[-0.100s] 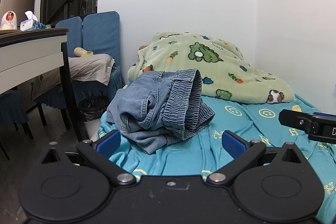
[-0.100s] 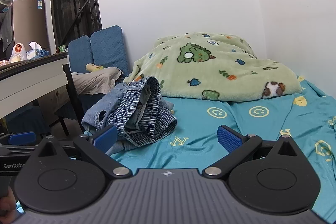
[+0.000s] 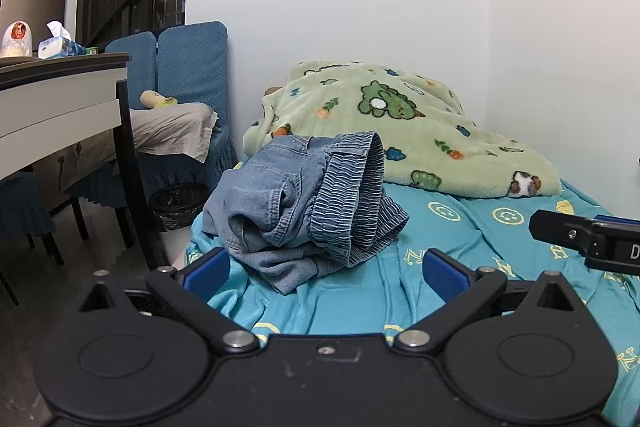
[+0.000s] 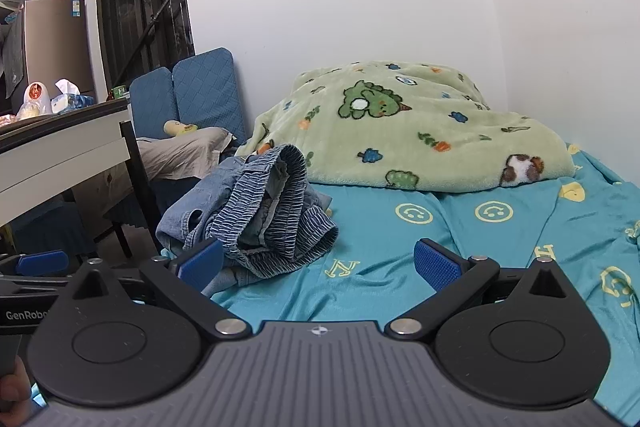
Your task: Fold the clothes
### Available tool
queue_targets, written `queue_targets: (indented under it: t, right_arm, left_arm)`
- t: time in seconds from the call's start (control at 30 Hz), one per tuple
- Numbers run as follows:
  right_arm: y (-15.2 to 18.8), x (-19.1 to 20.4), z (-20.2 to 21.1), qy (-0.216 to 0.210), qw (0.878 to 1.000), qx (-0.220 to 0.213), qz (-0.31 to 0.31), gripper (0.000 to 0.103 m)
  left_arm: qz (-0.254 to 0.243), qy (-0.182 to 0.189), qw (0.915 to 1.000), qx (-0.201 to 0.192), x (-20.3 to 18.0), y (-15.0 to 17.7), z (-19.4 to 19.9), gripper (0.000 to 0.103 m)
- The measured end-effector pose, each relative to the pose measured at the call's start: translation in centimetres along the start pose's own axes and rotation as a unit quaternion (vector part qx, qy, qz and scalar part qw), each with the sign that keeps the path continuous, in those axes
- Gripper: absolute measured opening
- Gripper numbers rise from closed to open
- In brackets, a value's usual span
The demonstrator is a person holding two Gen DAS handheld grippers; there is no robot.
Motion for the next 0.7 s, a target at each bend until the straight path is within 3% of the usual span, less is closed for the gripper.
queue_targets:
  t: [0.7]
  right_arm:
    - [0.16, -0.09, -0.25, -0.001, 1.0, 0.005, -0.004, 0.103]
  left_arm:
    - [-0.008, 0.005, 1.0, 0.0, -0.36, 0.0, 0.0, 0.103]
Point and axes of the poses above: each gripper's, at about its wrist camera, not at the fingertips, and z roughly against the way its jaws point, x to its left, y to its underside, the point moved 3 cm from there along -z, roughly the way its jaws point, and after that the axes turned 15 degrees about y, right-handed, at the moved point
